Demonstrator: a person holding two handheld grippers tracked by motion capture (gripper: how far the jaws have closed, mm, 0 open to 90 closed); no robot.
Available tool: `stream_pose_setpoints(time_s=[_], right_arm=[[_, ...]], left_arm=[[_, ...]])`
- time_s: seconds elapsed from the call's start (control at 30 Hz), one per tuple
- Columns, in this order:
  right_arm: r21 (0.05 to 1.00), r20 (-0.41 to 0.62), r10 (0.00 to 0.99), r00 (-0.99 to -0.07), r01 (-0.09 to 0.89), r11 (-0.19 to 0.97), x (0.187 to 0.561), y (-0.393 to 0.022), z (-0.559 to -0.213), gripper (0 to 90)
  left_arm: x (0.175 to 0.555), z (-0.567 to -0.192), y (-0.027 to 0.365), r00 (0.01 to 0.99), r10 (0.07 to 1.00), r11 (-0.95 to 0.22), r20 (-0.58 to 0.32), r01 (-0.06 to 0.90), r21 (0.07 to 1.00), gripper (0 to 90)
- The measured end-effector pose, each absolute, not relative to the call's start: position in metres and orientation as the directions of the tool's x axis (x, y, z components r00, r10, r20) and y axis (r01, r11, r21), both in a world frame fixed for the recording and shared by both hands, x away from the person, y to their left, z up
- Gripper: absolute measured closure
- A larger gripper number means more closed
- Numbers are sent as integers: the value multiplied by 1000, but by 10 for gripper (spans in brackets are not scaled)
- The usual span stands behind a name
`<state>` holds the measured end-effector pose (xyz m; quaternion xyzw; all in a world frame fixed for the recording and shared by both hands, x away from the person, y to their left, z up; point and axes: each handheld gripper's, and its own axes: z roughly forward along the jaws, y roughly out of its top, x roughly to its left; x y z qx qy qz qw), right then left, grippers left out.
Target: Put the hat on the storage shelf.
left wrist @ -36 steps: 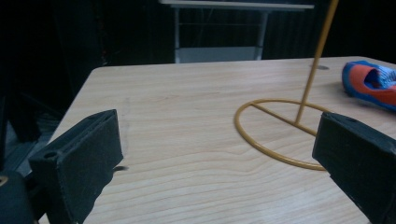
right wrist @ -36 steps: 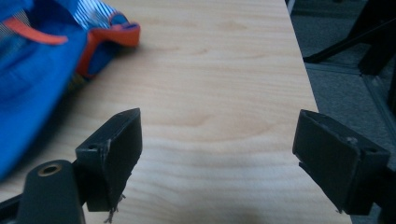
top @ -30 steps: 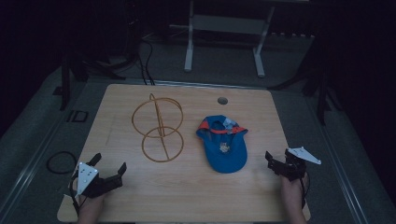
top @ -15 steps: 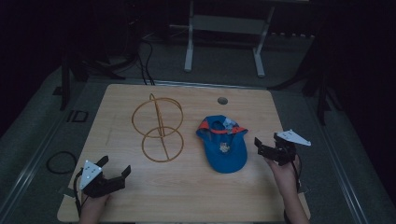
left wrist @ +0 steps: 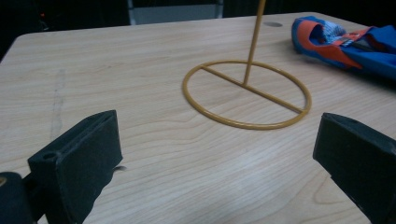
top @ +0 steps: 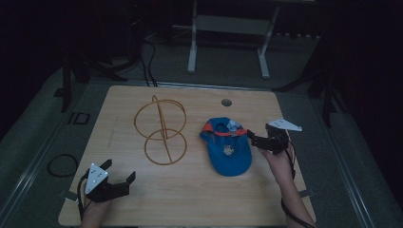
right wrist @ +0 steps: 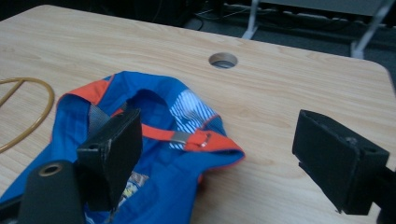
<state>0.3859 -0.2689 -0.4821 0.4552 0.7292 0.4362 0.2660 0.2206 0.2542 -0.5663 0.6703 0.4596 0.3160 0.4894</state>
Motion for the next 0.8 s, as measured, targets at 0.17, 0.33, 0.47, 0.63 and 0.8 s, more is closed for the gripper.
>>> stream_pose_setpoints(time_s=[0.17,0.33,0.47,0.63,0.8], right_arm=[[872,17,882,-472,439,218,399,-259,-483,184],[864,16,877,-480,449,229,413,-249,-487,189],[856,24,871,-491,460,236,423,-242,-491,208],[842,18,866,-500,475,257,437,-232,-498,215],[820,-13,873,-488,494,288,452,-223,-507,227]], left_arm=[[221,-567,254,394,919,-124,-13,320,939,15],[220,-565,252,399,917,-130,-3,304,944,16],[220,-566,251,399,917,-136,1,309,941,16],[220,-566,251,402,916,-143,6,311,939,16],[221,-567,250,415,910,-156,11,318,935,16]])
